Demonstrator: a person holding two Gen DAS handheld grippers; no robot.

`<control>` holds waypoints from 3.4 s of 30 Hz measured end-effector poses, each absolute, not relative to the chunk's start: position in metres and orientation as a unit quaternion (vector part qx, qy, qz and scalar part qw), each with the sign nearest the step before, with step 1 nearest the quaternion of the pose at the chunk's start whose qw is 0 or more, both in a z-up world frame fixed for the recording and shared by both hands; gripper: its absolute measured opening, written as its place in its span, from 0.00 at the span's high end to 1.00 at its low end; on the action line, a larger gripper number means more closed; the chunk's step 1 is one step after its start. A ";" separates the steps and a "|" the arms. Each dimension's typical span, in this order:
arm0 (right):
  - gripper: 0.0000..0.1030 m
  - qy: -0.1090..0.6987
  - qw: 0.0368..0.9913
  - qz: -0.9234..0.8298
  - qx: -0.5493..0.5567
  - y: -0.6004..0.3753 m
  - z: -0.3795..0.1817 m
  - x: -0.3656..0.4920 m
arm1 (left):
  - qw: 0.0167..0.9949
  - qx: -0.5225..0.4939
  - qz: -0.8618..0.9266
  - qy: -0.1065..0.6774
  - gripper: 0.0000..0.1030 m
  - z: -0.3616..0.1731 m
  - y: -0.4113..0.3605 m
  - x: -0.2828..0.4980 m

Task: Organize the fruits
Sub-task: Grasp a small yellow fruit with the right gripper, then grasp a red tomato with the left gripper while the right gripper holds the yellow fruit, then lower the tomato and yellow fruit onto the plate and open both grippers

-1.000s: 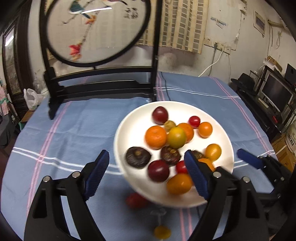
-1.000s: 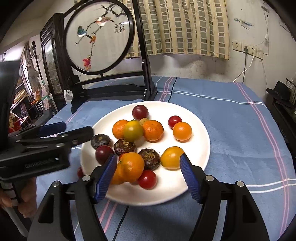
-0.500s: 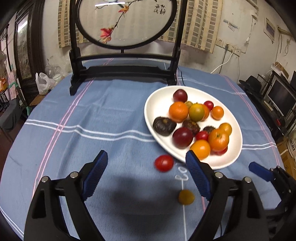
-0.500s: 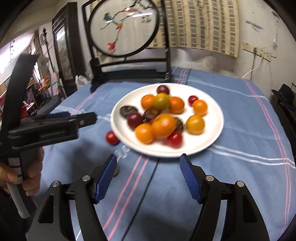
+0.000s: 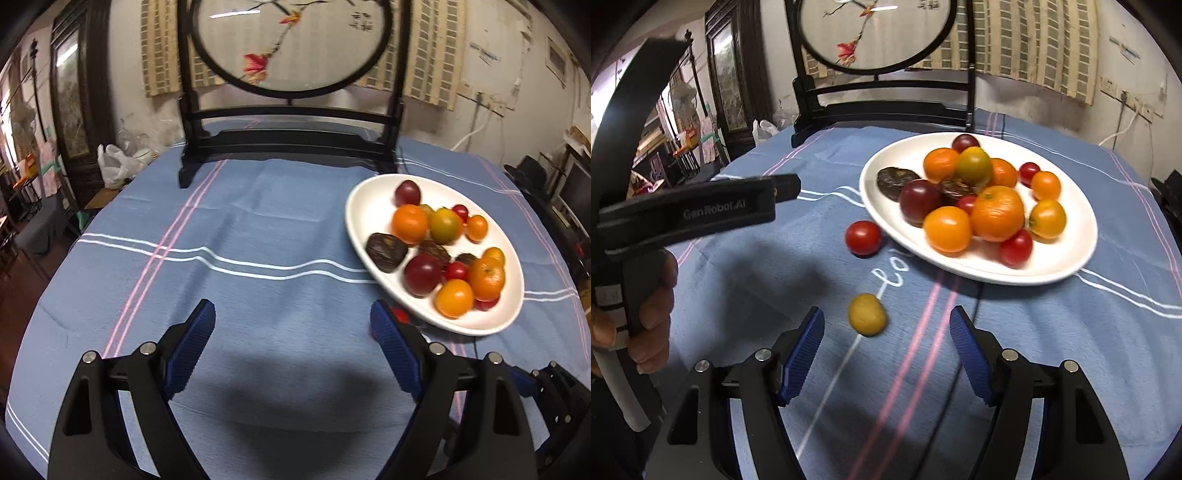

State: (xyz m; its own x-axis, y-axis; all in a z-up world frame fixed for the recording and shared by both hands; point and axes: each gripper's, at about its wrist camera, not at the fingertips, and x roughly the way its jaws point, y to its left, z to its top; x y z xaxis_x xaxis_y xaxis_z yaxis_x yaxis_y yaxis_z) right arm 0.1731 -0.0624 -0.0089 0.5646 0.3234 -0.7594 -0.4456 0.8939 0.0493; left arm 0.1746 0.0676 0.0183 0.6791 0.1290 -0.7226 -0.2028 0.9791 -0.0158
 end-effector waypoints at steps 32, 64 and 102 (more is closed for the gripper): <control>0.75 0.416 0.889 0.189 -0.032 -0.115 -0.006 0.169 | 0.898 -0.016 0.044 0.438 0.19 -0.015 0.041 0.183; 0.75 0.422 0.882 0.208 0.022 -0.144 0.002 0.172 | 0.890 0.003 -0.041 0.454 0.70 -0.033 -0.006 0.214; 0.75 0.365 0.912 0.186 -0.003 -0.146 0.046 0.257 | 0.919 0.036 -0.075 0.386 0.71 0.043 -0.045 0.246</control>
State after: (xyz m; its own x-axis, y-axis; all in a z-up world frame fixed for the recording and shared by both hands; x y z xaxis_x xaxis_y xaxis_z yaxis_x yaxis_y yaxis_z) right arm 0.2570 -0.1462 0.0458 0.6640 0.3376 -0.6671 -0.3422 0.9306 0.1303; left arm 0.2455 -0.0448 0.0434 0.6915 -0.1102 -0.7139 0.1655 0.9862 0.0080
